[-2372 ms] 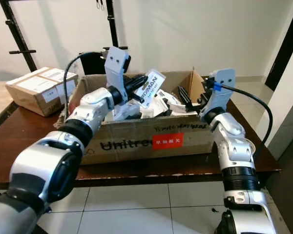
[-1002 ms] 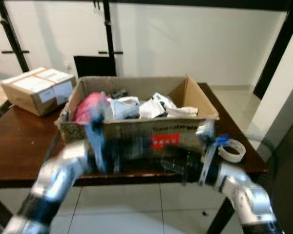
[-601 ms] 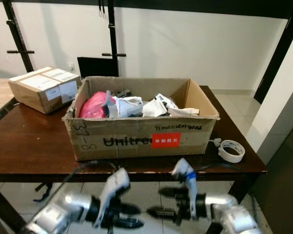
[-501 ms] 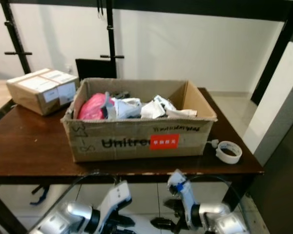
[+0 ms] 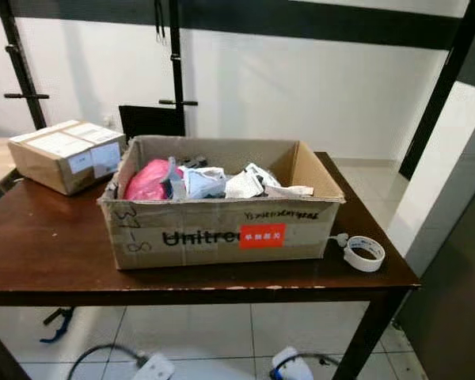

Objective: Picking trash to rubbish bin

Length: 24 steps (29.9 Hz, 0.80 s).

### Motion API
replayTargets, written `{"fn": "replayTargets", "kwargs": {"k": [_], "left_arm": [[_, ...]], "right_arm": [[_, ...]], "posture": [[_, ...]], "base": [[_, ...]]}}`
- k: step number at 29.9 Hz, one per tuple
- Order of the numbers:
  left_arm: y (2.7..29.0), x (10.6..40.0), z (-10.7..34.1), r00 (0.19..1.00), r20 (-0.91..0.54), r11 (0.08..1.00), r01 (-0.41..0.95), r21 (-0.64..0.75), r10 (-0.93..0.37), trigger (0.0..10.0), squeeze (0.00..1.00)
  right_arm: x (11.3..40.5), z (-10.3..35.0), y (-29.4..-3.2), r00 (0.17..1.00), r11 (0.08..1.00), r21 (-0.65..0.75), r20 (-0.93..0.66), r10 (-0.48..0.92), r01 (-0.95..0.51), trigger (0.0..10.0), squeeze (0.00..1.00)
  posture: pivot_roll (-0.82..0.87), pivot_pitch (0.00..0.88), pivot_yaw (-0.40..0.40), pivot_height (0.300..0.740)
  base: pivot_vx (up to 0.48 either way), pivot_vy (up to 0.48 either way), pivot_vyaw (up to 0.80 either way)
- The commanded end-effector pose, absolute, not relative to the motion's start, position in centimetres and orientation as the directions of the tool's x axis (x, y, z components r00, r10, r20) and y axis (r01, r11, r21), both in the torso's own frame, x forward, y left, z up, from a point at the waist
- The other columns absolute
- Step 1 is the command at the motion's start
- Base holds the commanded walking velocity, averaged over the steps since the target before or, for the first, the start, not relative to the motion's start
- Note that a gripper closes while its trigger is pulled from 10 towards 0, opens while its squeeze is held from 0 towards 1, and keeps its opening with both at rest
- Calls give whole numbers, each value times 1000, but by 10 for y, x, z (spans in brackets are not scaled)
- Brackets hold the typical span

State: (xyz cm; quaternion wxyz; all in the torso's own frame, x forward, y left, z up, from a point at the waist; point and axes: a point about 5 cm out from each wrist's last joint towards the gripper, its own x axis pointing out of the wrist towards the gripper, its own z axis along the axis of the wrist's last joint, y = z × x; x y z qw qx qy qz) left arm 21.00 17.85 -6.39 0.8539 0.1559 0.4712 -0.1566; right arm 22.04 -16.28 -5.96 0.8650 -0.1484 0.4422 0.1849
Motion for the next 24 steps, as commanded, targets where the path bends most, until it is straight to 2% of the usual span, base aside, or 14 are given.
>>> {"fn": "replayTargets", "kwargs": {"k": [1,3,5,7,13,17,24], "left_arm": [[185,205,-67,529,-846,954,283,103,-66,10000,0],[191,199,-72,533,-846,970,212,120,-12,10000,0],[192,197,-73,532,-846,968,210,139,6,10000,0],[197,198,-73,577,-813,978,116,173,76,10000,0],[206,198,-71,609,-783,978,60,202,124,10000,0],[216,207,-63,657,-730,972,-20,236,191,10000,0],[207,214,-63,654,-739,987,-84,140,161,10000,0]], "right_arm": [[211,-67,-180,564,934,-164,-824,47,-317,10000,0],[201,-73,-185,551,951,-191,-834,-26,-244,10000,0],[197,-76,-184,541,953,-186,-840,-28,-239,10000,0],[190,-81,-180,536,954,-172,-844,-14,-246,10000,0],[192,-80,-182,558,977,-155,-829,-47,-149,10000,0],[194,-79,-179,565,973,-162,-824,-43,-163,10000,0],[201,-75,-186,583,973,-179,-810,-61,-147,10000,0]], "posture": [[41,0,-47,740],[51,0,-47,740],[54,0,-50,740],[66,0,-60,740],[77,0,-49,740],[89,0,-58,740],[108,0,-88,740]], "base": [[0,0,0],[0,0,0],[0,0,0],[0,0,0],[0,0,0],[0,0,0],[0,0,0]]}}
